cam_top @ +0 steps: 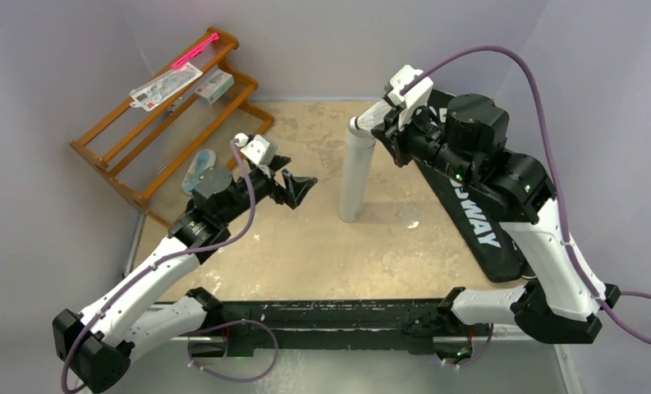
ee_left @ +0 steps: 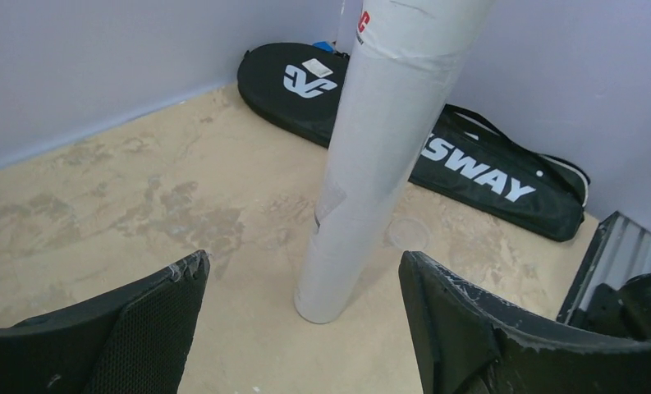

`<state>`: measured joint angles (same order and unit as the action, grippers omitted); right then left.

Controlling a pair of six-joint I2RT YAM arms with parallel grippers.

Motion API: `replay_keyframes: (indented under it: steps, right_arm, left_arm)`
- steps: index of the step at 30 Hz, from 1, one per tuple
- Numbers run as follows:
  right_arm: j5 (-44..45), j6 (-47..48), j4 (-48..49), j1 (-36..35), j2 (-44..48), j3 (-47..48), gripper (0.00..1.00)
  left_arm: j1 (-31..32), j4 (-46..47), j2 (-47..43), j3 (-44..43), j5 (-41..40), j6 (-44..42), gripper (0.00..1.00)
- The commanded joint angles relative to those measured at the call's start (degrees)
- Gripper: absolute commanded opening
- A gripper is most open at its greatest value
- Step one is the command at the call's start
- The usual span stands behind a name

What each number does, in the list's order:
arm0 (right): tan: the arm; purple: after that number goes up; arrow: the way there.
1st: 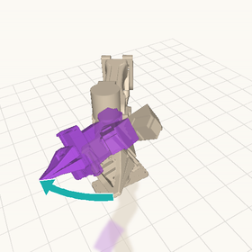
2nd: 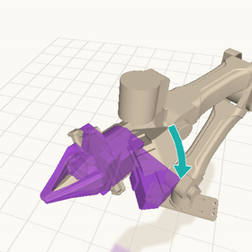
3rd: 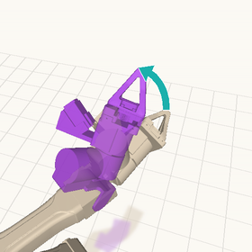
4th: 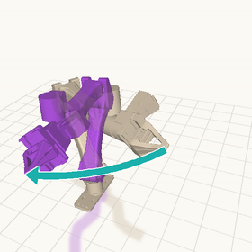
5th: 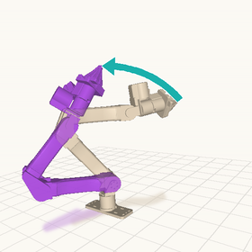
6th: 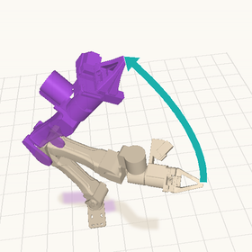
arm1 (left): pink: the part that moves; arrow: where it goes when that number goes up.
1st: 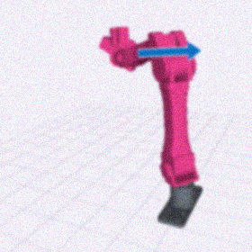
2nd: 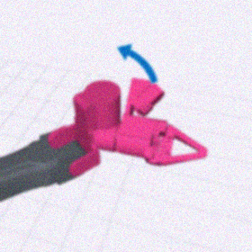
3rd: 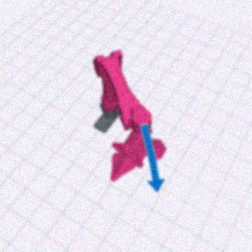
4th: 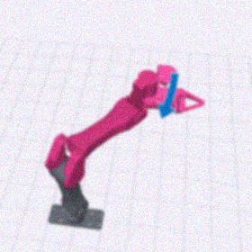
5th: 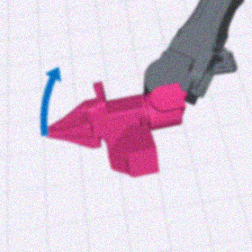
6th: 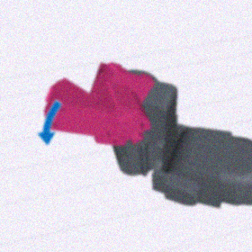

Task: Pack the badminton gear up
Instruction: Place the shuttlecock at the shuttle tube.

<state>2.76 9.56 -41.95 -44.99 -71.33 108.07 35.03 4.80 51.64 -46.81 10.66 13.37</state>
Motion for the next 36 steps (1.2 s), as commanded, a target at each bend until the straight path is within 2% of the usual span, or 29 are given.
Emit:
replay_keyframes:
  steps: [1,11,19,21,23,27,31,36]
  right_arm:
    - [7.0,3.7,-1.3,-0.1,-0.8,2.4,0.00]
    - [8.3,5.1,-0.5,-0.1,-0.6,0.7,0.00]
    - [7.5,5.6,-0.2,-0.1,-3.0,1.9,0.16]
    - [7.4,5.7,-0.3,-0.1,-3.6,2.4,0.23]
    - [7.0,5.9,-0.1,-0.1,-3.9,2.6,0.24]
    - [6.6,5.5,1.6,-0.1,-2.9,1.8,0.46]
    - [5.6,2.9,5.1,-0.1,0.6,-1.8,0.53]
    - [3.5,-2.9,10.8,-0.1,7.0,-11.6,0.82]
  left_arm:
    - [0.3,5.3,3.0,-3.3,3.7,-7.4,0.84]
    - [0.7,8.2,8.5,-6.0,6.6,-7.1,0.84]
    - [1.7,9.3,11.7,-7.5,7.5,-7.7,0.85]
    - [1.8,9.5,12.4,-7.7,7.5,-7.9,0.85]
    - [2.0,9.9,13.2,-7.9,7.6,-7.9,0.85]
    - [2.4,10.8,14.9,-8.3,8.2,-7.8,0.86]
    - [3.0,13.7,17.0,-7.8,9.2,-7.7,0.88]
    - [3.8,20.2,20.4,-7.4,9.5,-7.1,0.89]
